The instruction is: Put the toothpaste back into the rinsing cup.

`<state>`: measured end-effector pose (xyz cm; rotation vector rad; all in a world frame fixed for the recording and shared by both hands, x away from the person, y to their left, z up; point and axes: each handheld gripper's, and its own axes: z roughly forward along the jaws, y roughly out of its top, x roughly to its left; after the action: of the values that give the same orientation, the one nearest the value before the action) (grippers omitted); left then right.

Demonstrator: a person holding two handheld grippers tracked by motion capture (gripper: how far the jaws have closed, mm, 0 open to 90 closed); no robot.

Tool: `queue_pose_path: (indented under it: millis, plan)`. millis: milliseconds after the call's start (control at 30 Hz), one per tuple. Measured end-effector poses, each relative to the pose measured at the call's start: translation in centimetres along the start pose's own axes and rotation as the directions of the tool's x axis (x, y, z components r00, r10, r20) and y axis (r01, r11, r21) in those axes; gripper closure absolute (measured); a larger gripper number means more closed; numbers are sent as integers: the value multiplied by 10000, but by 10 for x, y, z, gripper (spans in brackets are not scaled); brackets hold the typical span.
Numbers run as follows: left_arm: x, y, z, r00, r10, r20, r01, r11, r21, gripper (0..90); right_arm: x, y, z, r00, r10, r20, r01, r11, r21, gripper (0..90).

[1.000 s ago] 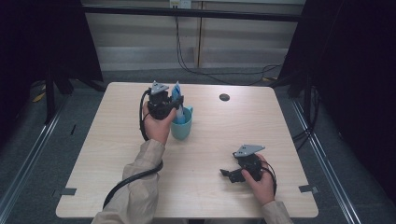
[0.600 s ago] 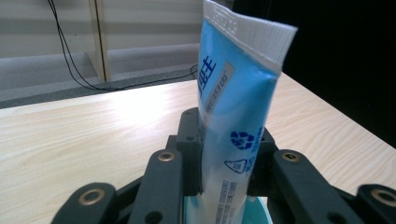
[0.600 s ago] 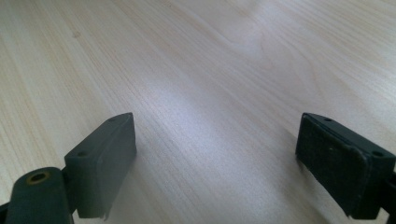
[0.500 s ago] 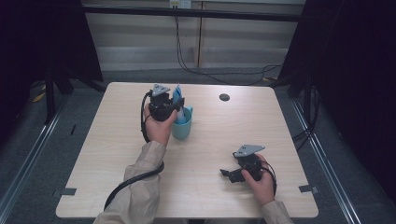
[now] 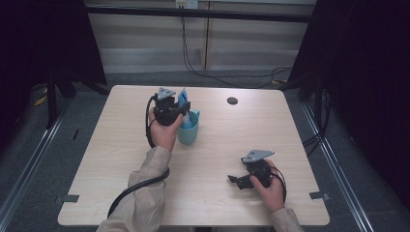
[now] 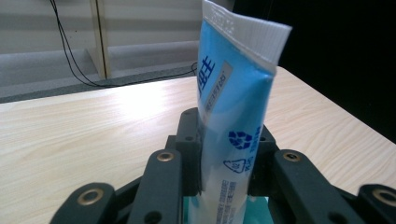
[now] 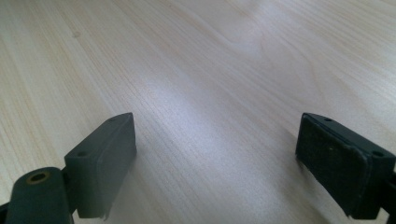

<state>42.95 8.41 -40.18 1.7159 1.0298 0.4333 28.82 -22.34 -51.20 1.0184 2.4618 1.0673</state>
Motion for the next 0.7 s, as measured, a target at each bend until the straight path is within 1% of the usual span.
queue_pose_path:
  millis: [167, 200, 300, 333, 400, 500, 567, 633, 700]
  plan:
    - [2, 1, 1, 9999, 149, -54, -149, 9999, 87, 722, 0, 0, 0, 10000, 6, -3, -6, 10000, -2, 118]
    - [2, 1, 1, 10000, 95, 3, -95, 9999, 42, 722, 0, 0, 0, 10000, 3, -4, -3, 10000, -4, 118]
    - [3, 1, 1, 9999, 116, -34, -116, 9999, 53, 718, 0, 0, 0, 10000, 3, -3, -3, 10000, -3, 118]
    - [4, 1, 1, 9998, 182, -70, -181, 9998, 72, 718, 0, 0, 0, 10000, 11, -5, -11, 10000, -1, 118]
    - [5, 1, 1, 9997, 185, -163, -185, 9998, 60, 713, 0, 0, 0, 10000, 11, -5, -11, 10000, 0, 118]
    - [10, 2, 1, 9996, 203, -201, -201, 9997, 132, 706, 0, 0, 0, 10000, 14, -5, -14, 10000, -1, 118]
    - [11, 2, 1, 9996, 149, -229, -147, 9998, 123, 704, 0, 0, 0, 10000, 16, -7, -16, 10000, 1, 118]
    - [12, 2, 1, 9996, 170, -205, -167, 9998, 125, 702, 0, 0, 0, 10000, 16, -6, -16, 10000, -3, 118]
    - [13, 2, 1, 9994, 218, -277, -215, 9997, 102, 698, 0, 0, 0, 10000, 14, -6, -14, 10000, -1, 118]
